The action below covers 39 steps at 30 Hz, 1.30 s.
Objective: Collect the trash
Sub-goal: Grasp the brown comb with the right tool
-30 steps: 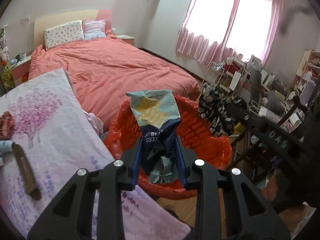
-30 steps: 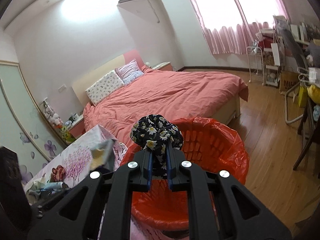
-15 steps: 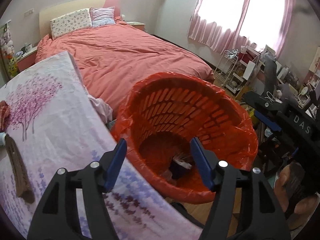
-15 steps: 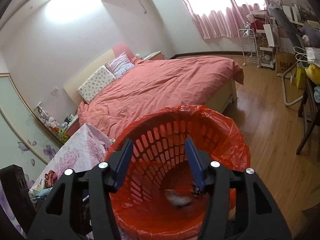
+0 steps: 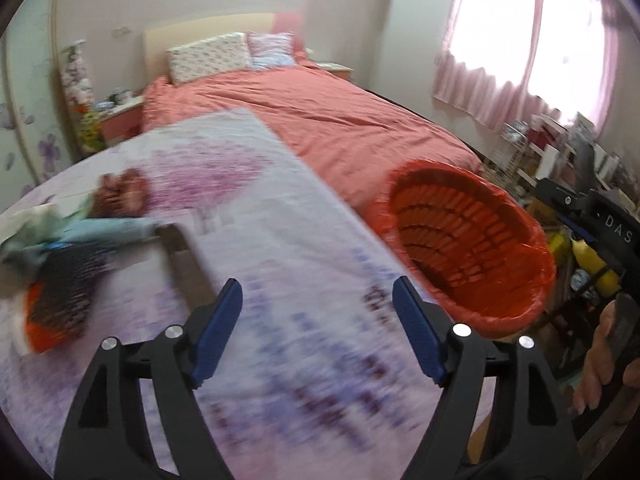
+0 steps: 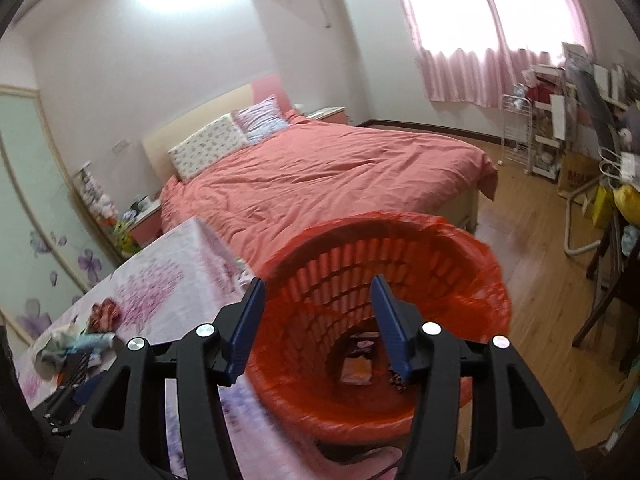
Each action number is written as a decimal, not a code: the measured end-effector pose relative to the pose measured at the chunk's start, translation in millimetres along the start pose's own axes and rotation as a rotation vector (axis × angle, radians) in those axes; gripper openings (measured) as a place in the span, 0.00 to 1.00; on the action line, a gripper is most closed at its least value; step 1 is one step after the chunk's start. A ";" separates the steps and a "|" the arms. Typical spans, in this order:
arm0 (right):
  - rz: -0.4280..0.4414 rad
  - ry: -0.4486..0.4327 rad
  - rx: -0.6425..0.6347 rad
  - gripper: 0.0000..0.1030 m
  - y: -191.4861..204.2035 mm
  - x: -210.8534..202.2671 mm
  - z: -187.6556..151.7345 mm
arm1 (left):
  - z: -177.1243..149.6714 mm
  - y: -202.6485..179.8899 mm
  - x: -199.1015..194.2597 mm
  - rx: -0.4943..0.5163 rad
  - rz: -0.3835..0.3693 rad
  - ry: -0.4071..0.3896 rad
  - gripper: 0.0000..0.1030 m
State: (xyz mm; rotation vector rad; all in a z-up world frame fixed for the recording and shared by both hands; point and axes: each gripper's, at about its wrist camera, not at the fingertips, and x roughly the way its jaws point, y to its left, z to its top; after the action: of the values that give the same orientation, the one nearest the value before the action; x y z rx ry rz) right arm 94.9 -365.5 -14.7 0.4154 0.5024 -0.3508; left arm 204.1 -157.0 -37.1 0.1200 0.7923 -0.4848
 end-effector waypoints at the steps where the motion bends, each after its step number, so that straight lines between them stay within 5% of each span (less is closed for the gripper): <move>1: 0.007 0.004 -0.011 0.54 4.6 -0.3 -1.0 | -3.0 10.0 -8.0 -0.011 0.024 -0.013 0.78; 10: 0.102 0.074 -0.158 0.55 75.2 5.1 -21.0 | -29.5 105.2 -59.9 -0.142 0.199 -0.062 0.80; 19: 0.188 0.187 -0.287 0.55 149.0 38.3 -57.8 | -56.5 188.9 -90.8 -0.282 0.293 -0.083 0.80; 31: 0.191 0.331 -0.379 0.53 193.7 79.6 -93.9 | -73.5 232.0 -94.0 -0.321 0.280 -0.085 0.78; 39: 0.191 0.353 -0.402 0.30 200.4 83.8 -96.5 | -71.1 224.7 -78.0 -0.302 0.231 -0.065 0.70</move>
State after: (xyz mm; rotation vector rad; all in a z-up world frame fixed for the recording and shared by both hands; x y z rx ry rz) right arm 210.2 -167.2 -76.8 0.1299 0.8518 0.0150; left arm 214.5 90.7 -48.6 -0.0841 0.7686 -0.1463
